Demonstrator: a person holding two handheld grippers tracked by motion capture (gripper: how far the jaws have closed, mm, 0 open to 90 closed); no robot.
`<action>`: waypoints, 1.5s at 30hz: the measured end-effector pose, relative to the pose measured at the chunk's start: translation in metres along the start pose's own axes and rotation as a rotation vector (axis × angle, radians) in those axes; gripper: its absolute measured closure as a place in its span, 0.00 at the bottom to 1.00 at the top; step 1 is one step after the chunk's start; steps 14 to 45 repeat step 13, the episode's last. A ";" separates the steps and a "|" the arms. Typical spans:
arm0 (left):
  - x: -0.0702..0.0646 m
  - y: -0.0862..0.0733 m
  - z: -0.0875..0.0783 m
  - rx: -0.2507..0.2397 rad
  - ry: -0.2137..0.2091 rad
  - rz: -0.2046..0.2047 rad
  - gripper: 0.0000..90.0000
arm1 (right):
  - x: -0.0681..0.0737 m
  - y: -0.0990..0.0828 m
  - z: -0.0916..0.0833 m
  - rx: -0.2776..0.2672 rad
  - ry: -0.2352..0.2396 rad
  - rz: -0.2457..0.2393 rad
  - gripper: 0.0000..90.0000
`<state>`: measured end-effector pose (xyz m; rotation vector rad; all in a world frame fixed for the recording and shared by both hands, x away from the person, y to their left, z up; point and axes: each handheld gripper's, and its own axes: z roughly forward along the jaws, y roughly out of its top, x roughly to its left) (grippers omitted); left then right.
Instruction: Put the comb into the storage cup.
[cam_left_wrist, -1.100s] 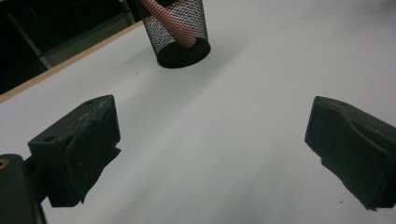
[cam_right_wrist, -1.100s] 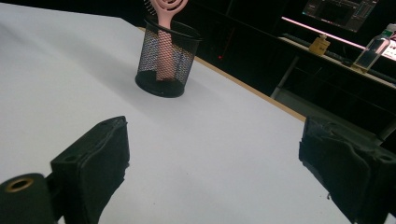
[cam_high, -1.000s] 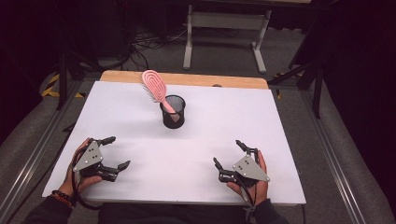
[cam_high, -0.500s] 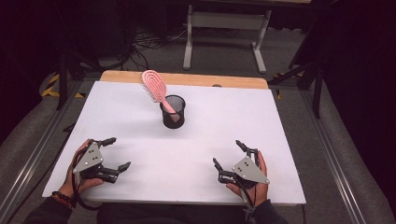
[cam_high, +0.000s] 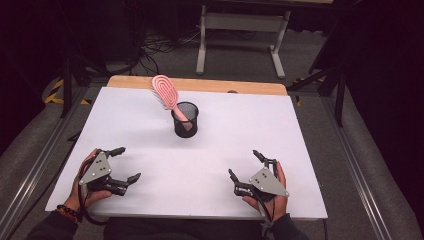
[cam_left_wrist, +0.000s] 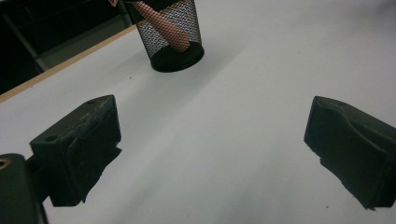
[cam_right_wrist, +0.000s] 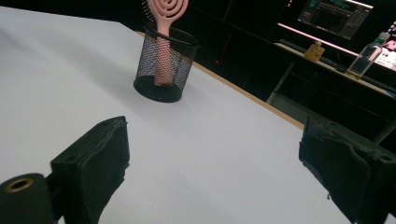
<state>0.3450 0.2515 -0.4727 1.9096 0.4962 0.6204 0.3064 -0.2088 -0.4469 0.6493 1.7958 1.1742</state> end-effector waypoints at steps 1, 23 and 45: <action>0.000 0.000 0.000 -0.003 -0.001 -0.005 0.05 | -0.001 0.000 0.000 0.000 0.000 0.003 0.10; 0.003 0.000 0.006 0.007 -0.021 -0.031 0.06 | -0.005 -0.005 -0.001 0.017 -0.015 0.020 0.10; 0.003 0.000 0.006 0.007 -0.021 -0.031 0.06 | -0.005 -0.005 -0.001 0.017 -0.015 0.020 0.10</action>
